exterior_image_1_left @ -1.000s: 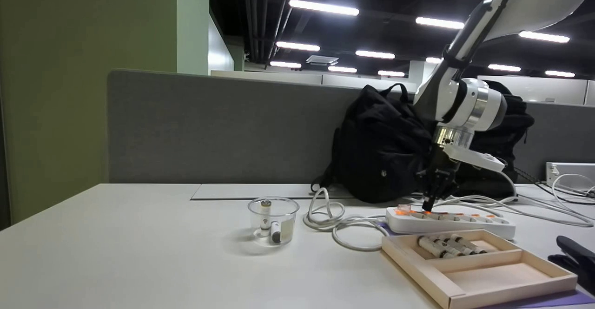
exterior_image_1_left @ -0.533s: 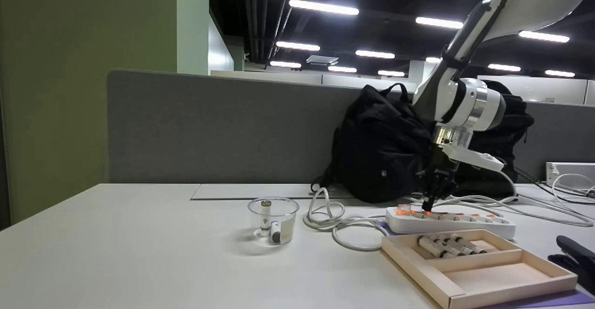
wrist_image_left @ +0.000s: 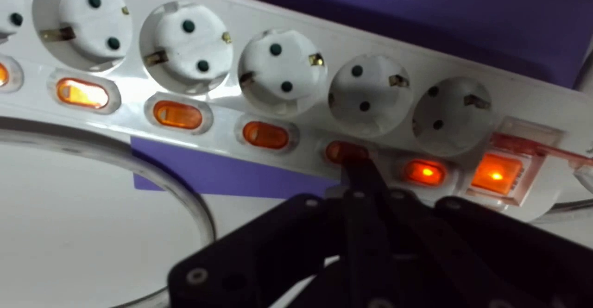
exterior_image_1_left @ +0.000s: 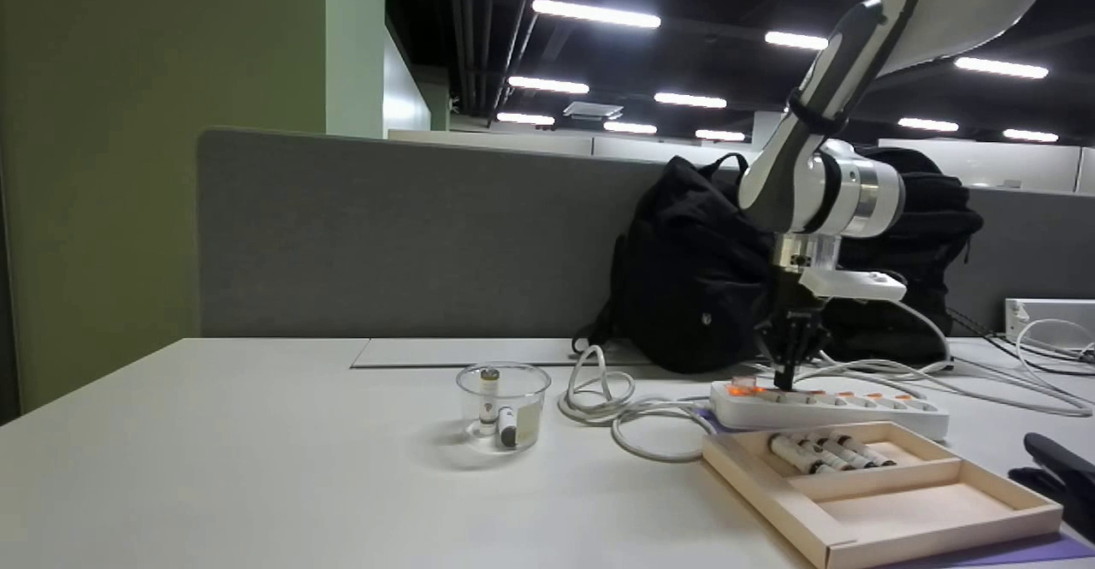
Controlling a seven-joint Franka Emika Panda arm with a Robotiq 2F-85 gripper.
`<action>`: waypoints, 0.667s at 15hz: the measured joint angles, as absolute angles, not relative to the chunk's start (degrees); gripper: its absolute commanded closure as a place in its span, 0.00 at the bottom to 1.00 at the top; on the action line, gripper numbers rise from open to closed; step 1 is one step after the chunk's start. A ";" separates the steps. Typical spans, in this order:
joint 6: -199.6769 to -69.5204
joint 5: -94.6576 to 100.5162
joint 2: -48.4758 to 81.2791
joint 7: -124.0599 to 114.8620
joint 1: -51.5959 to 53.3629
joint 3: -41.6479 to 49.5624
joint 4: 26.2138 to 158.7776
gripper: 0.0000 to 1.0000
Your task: Move the bottle from the table to the top compartment of the box then turn off the fifth switch from the right
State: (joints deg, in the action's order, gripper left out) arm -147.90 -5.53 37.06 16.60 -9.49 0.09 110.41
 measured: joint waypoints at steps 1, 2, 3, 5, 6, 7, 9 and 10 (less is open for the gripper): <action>-148.04 -3.42 37.05 15.24 -7.95 1.19 110.46 1.00; -148.15 -1.66 37.06 14.09 -6.63 2.12 110.50 1.00; -148.23 -0.08 37.08 13.14 -5.49 2.91 110.55 1.00; -148.41 1.93 37.09 12.15 -4.13 3.84 110.64 1.00; -148.61 2.55 37.08 12.08 -3.84 4.02 110.70 1.00; -148.96 3.23 37.07 12.08 -3.66 4.12 110.79 1.00; -150.07 4.36 37.08 12.08 -3.46 4.22 110.82 1.00; -150.69 4.59 37.00 12.09 -3.46 4.21 110.70 1.00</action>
